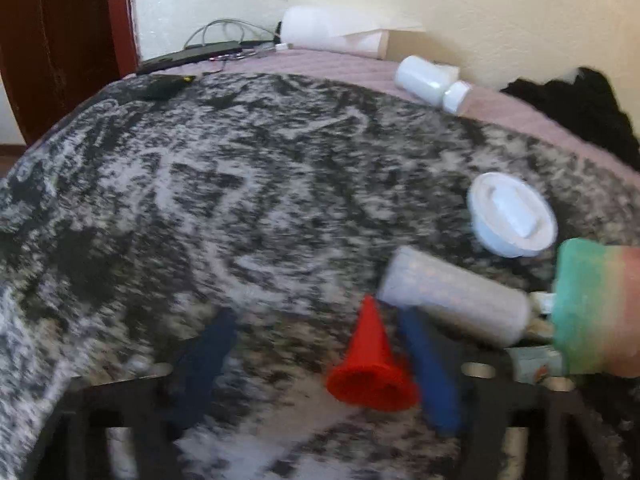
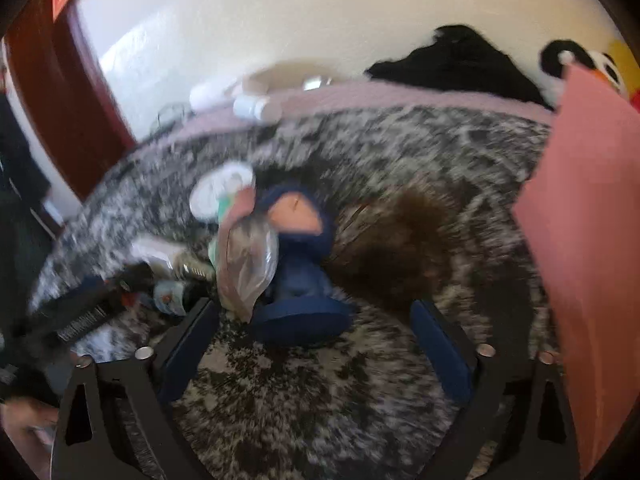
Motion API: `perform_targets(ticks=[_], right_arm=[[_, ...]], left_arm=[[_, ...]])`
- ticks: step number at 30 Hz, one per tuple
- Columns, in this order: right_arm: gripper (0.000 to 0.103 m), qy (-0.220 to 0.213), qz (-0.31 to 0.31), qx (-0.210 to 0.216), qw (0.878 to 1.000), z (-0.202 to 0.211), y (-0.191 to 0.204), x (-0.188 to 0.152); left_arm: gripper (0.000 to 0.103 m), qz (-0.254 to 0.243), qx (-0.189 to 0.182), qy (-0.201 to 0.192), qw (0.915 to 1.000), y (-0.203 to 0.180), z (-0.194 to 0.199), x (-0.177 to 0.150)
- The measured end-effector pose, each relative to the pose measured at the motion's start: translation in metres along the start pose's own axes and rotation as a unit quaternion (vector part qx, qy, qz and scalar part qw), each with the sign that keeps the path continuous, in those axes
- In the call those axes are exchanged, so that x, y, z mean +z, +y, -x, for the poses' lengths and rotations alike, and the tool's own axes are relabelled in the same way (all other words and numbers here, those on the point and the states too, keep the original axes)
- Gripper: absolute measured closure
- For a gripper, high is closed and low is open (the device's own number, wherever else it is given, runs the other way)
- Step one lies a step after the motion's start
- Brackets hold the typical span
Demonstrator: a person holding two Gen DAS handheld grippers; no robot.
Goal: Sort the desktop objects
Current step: 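Grasp the red cone with the left gripper while the right gripper grasps the navy figure, then lower the red cone and navy figure into the pink box, opening both grippers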
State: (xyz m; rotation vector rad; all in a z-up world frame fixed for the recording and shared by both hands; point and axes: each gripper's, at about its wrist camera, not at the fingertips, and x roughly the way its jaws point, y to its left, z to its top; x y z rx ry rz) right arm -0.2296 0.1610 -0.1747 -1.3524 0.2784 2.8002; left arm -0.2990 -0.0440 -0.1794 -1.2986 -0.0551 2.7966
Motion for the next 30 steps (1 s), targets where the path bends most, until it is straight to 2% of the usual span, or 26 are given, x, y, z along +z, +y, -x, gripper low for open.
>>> perform_targets(ticks=[1, 2, 3, 6, 9, 19, 25, 30], right_arm=[[0.03, 0.0, 0.016, -0.01, 1.0, -0.004, 0.006, -0.001], [0.037, 0.001, 0.032, -0.021, 0.999, -0.008, 0.011, -0.003], [0.051, 0.001, 0.038, -0.021, 0.999, -0.009, 0.014, -0.002], [0.051, 0.0, 0.02, -0.001, 1.0, -0.001, 0.009, 0.002], [0.051, -0.004, 0.024, -0.01, 1.0, 0.008, 0.009, 0.002], [0.051, -0.044, 0.02, 0.0, 0.999, 0.068, 0.021, 0.007], [0.051, -0.064, 0.017, 0.015, 0.998, 0.114, 0.022, 0.007], [0.051, -0.091, 0.019, 0.018, 0.996, 0.162, 0.018, 0.006]], left_arm=[[0.074, -0.003, -0.001, 0.0, 1.0, 0.001, 0.0, 0.0], [0.074, -0.006, -0.002, -0.001, 1.0, 0.003, 0.001, 0.001], [0.074, -0.009, -0.006, -0.001, 0.9999, 0.004, 0.001, 0.001], [0.074, -0.019, -0.02, -0.005, 0.9996, 0.007, 0.006, 0.002], [0.074, -0.02, -0.026, -0.018, 0.9993, 0.011, 0.018, 0.005], [0.074, -0.046, -0.033, -0.081, 0.9951, 0.011, 0.091, 0.013], [0.074, -0.087, -0.034, -0.102, 0.9904, -0.016, 0.126, 0.008], [0.074, -0.106, -0.053, -0.124, 0.9852, -0.047, 0.16, 0.006]])
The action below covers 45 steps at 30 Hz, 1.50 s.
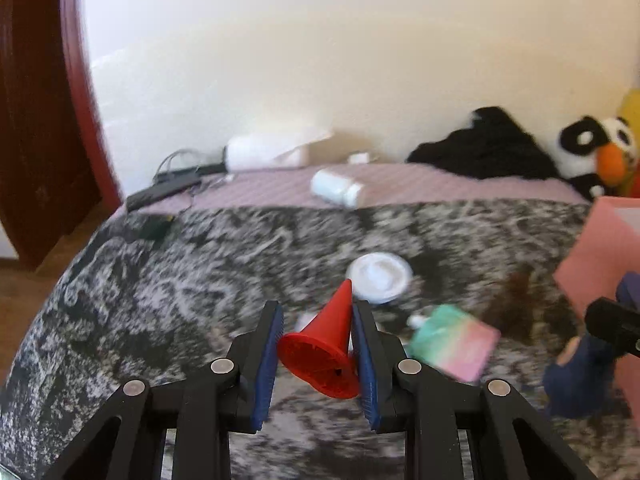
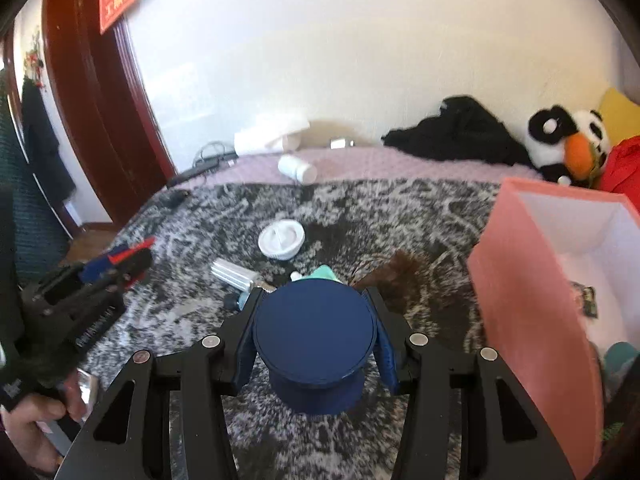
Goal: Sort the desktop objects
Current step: 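Lower the red cone and navy figure into the pink box, opening both grippers, then grasp the small oil bottle with the left gripper while the right gripper grasps the pastel pouch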
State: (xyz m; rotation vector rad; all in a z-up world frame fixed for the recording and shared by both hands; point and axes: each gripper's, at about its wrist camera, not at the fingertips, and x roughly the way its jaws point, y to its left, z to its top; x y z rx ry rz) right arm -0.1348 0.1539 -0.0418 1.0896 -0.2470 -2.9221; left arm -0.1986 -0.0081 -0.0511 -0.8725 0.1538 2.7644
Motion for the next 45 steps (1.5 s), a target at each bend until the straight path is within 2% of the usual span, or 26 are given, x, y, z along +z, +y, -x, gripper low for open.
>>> perform_targets(ticks=[4, 9, 16, 23, 24, 25, 26, 27, 28, 29, 30, 31, 34, 38, 42, 45], right_arm=[[0.051, -0.021, 0.003, -0.006, 1.0, 0.039, -0.006, 0.006], [0.051, -0.053, -0.007, -0.03, 0.998, 0.092, -0.026, 0.014], [0.051, -0.094, -0.042, -0.102, 0.989, 0.166, -0.087, 0.012], [0.051, -0.092, -0.098, -0.159, 0.978, 0.199, -0.165, -0.008], [0.051, -0.09, -0.105, -0.164, 0.977, 0.2, -0.176, -0.011], [0.051, -0.086, -0.113, -0.169, 0.975, 0.2, -0.184, -0.014], [0.051, -0.082, -0.12, -0.173, 0.974, 0.199, -0.193, -0.016], [0.05, -0.077, -0.129, -0.175, 0.973, 0.198, -0.2, -0.019], [0.049, -0.072, -0.14, -0.176, 0.972, 0.197, -0.207, -0.021], [0.042, -0.074, -0.149, -0.186, 0.968, 0.198, -0.212, -0.023], [0.026, -0.079, -0.158, -0.201, 0.964, 0.199, -0.216, -0.024], [0.015, -0.093, -0.166, -0.211, 0.959, 0.204, -0.22, -0.025], [0.013, -0.122, -0.176, -0.209, 0.954, 0.219, -0.226, -0.024], [0.013, -0.135, -0.177, -0.199, 0.955, 0.221, -0.22, -0.022], [0.013, -0.131, -0.17, -0.188, 0.958, 0.212, -0.206, -0.018], [0.013, -0.132, -0.164, -0.175, 0.962, 0.202, -0.191, -0.013]], left_arm=[[0.074, -0.018, -0.021, -0.025, 0.9993, -0.034, 0.026, 0.014], [0.074, -0.037, -0.074, -0.051, 0.9953, -0.089, 0.051, 0.03], [0.074, -0.086, -0.161, -0.065, 0.981, -0.193, 0.078, 0.036], [0.073, -0.098, -0.228, -0.045, 0.9677, -0.28, 0.081, 0.029], [0.071, -0.096, -0.24, -0.034, 0.9654, -0.289, 0.078, 0.027], [0.049, -0.094, -0.252, -0.023, 0.9629, -0.297, 0.075, 0.025], [0.033, -0.092, -0.26, -0.015, 0.961, -0.304, 0.072, 0.023], [0.011, -0.09, -0.253, -0.013, 0.9632, -0.309, 0.07, 0.02], [0.004, -0.09, -0.239, -0.015, 0.9668, -0.313, 0.069, 0.017], [0.004, -0.091, -0.232, -0.016, 0.9684, -0.315, 0.069, 0.016], [0.003, -0.091, -0.229, -0.016, 0.9691, -0.317, 0.07, 0.016], [0.003, -0.092, -0.225, -0.016, 0.9698, -0.32, 0.07, 0.015], [0.003, -0.086, -0.218, -0.025, 0.9719, -0.316, 0.074, 0.016], [0.003, -0.083, -0.198, -0.04, 0.9759, -0.308, 0.077, 0.019], [0.003, -0.079, -0.152, -0.056, 0.9835, -0.29, 0.079, 0.019], [0.003, -0.084, -0.088, -0.072, 0.9899, -0.271, 0.08, 0.019]])
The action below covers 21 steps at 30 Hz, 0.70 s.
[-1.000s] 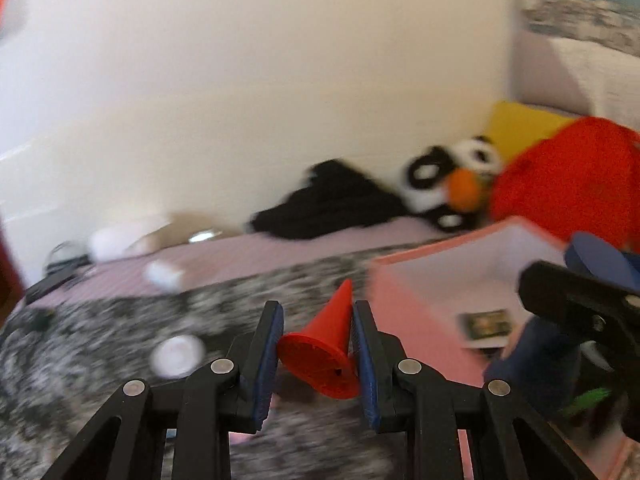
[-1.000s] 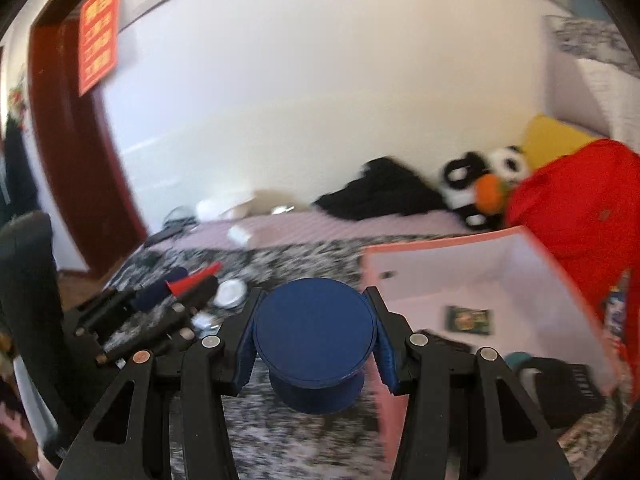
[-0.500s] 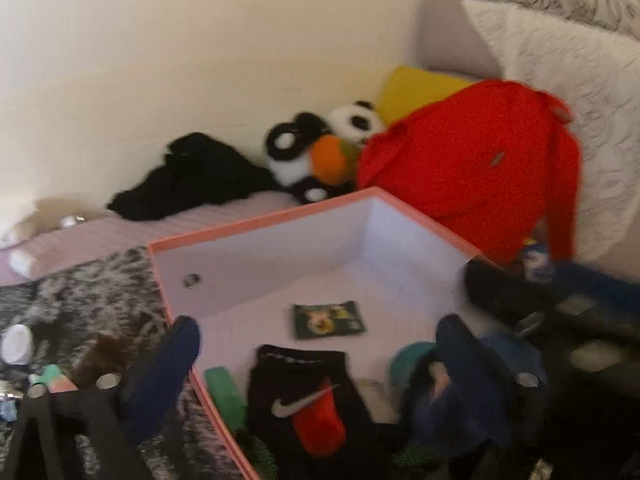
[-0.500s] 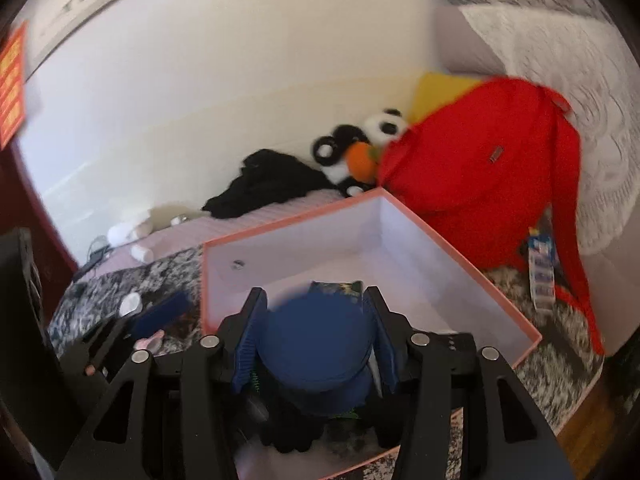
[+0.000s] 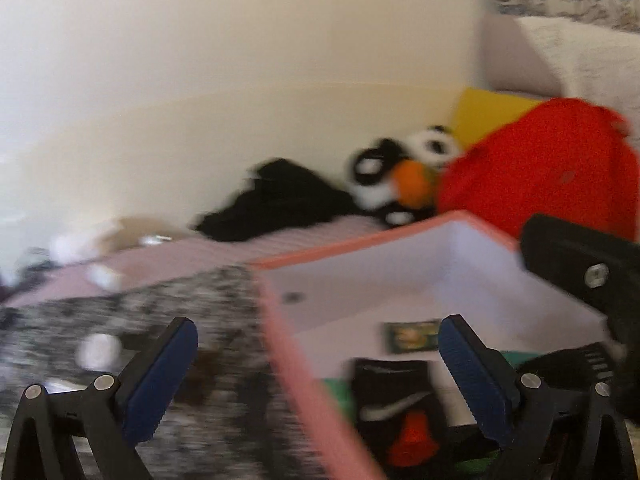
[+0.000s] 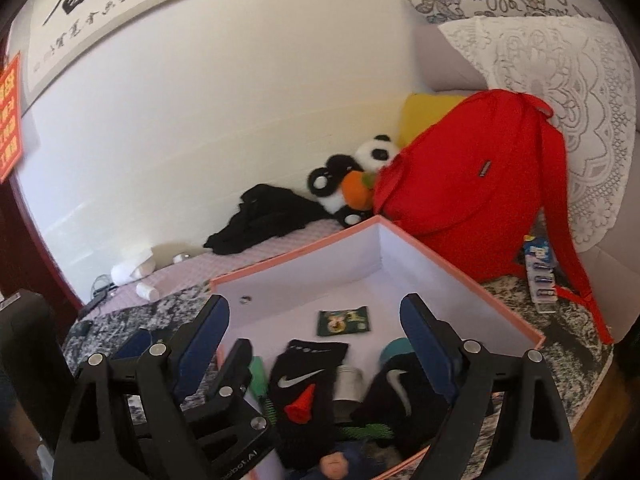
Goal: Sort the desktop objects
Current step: 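Grasp the small oil bottle with the left gripper while the right gripper grasps the pastel pouch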
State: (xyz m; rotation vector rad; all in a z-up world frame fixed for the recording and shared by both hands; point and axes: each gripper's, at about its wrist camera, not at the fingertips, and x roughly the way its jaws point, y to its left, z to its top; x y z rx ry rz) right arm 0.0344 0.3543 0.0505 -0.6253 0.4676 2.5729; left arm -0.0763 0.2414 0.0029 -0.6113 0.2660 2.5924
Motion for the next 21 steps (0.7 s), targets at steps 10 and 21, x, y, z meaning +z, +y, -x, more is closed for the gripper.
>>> perform_targets(ticks=[10, 21], right_arm=[[0.013, 0.018, 0.037, 0.077, 0.996, -0.029, 0.098, -0.027], [0.014, 0.103, 0.074, 0.167, 0.978, -0.115, 0.195, -0.085]], left_arm=[[0.002, 0.02, 0.126, 0.059, 0.9901, 0.125, -0.032, -0.05], [0.016, 0.12, 0.069, 0.161, 0.9772, 0.277, -0.088, -0.139]])
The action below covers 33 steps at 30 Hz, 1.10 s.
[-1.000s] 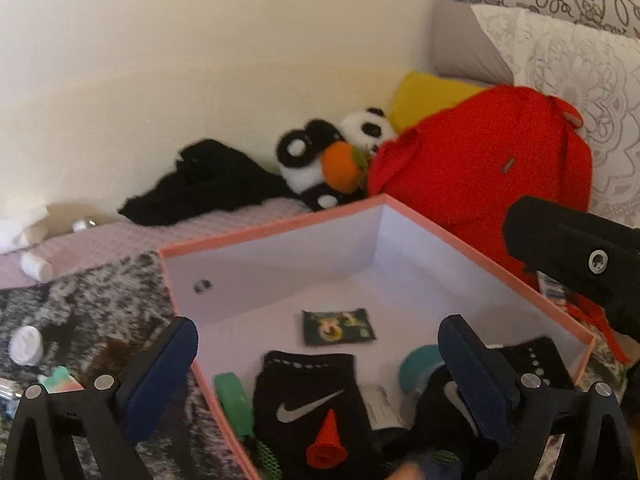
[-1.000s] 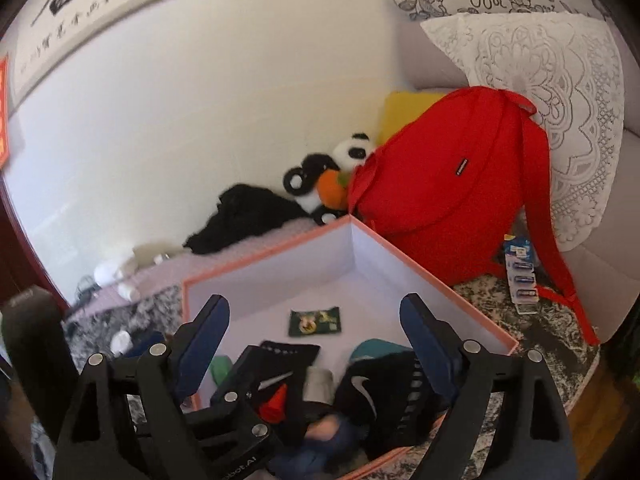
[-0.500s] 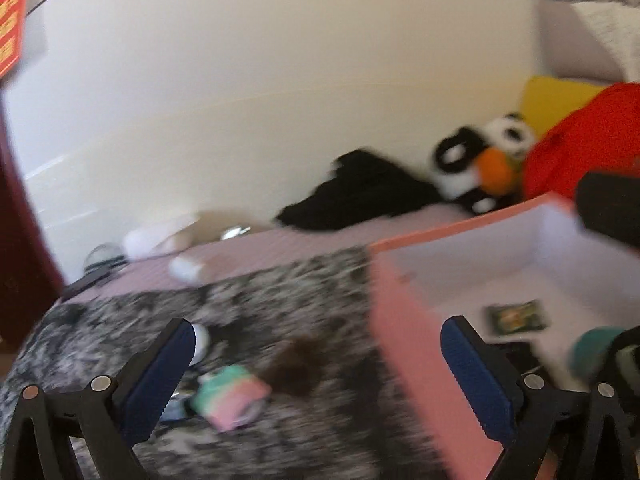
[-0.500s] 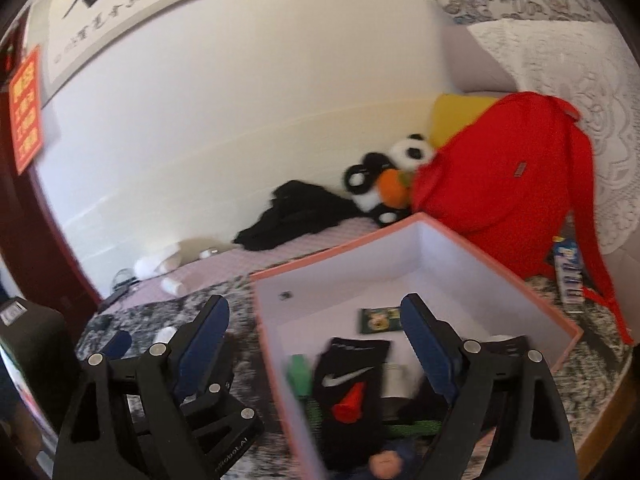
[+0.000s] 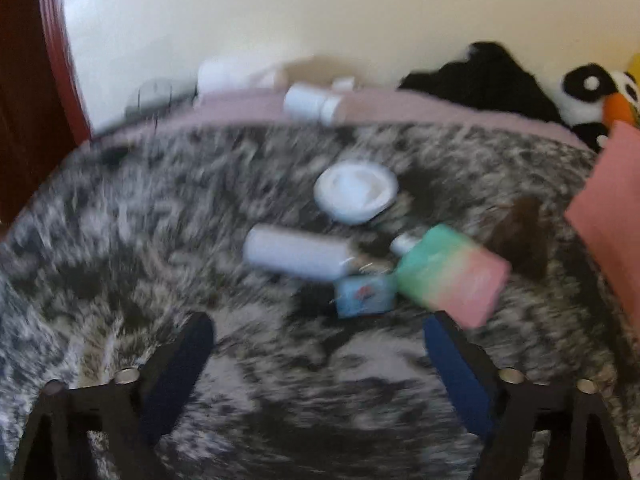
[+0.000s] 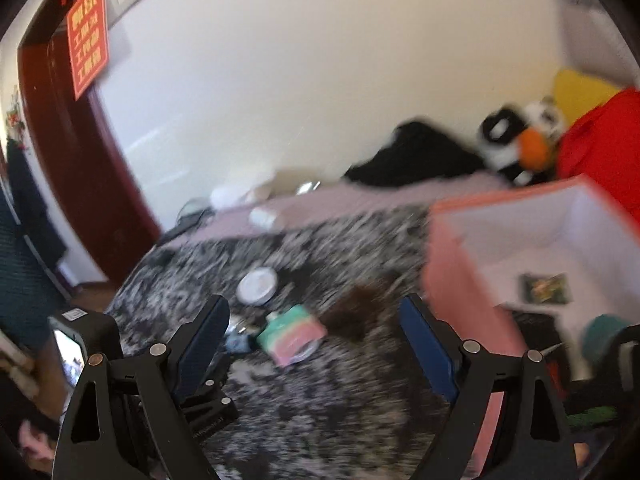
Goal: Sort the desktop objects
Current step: 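Grasp the small oil bottle with the left gripper while the right gripper grasps the pastel pouch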
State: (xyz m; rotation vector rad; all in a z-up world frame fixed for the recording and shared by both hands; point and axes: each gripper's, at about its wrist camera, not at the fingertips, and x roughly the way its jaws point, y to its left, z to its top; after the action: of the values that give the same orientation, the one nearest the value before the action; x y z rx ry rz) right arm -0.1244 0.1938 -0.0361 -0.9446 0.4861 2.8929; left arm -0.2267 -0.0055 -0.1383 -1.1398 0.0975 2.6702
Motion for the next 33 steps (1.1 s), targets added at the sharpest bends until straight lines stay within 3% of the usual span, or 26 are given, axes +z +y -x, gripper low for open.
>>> perform_targets(ticks=[4, 9, 12, 16, 17, 19, 26, 33], right_arm=[[0.014, 0.036, -0.026, 0.017, 0.999, -0.042, 0.001, -0.007], [0.014, 0.053, -0.03, 0.014, 0.998, -0.069, -0.002, -0.009], [0.014, 0.06, -0.034, 0.014, 0.998, -0.077, -0.006, -0.01], [0.016, 0.066, -0.027, 0.01, 0.997, -0.082, -0.011, -0.009], [0.017, 0.067, -0.024, 0.008, 0.997, -0.084, -0.012, -0.008], [0.032, 0.075, -0.019, 0.013, 0.997, -0.089, -0.013, -0.008], [0.033, 0.115, 0.029, 0.029, 0.993, -0.124, -0.002, -0.019], [0.003, 0.143, 0.12, 0.0, 0.982, -0.17, 0.026, -0.041]], left_arm=[[0.016, 0.032, -0.021, 0.008, 0.9992, 0.023, -0.019, 0.006], [0.016, 0.045, -0.047, 0.03, 0.9974, 0.006, -0.048, 0.012], [0.018, 0.044, -0.045, 0.046, 0.997, -0.01, -0.064, 0.012], [0.039, 0.003, -0.002, 0.044, 0.999, -0.031, -0.073, 0.007], [0.039, 0.002, -0.003, 0.042, 0.9991, -0.031, -0.072, 0.007], [0.039, 0.004, -0.005, 0.038, 0.9993, -0.031, -0.07, 0.006], [0.039, -0.01, 0.006, 0.04, 0.9992, -0.016, -0.059, 0.001], [0.039, -0.013, 0.019, 0.043, 0.9988, 0.021, -0.044, -0.011]])
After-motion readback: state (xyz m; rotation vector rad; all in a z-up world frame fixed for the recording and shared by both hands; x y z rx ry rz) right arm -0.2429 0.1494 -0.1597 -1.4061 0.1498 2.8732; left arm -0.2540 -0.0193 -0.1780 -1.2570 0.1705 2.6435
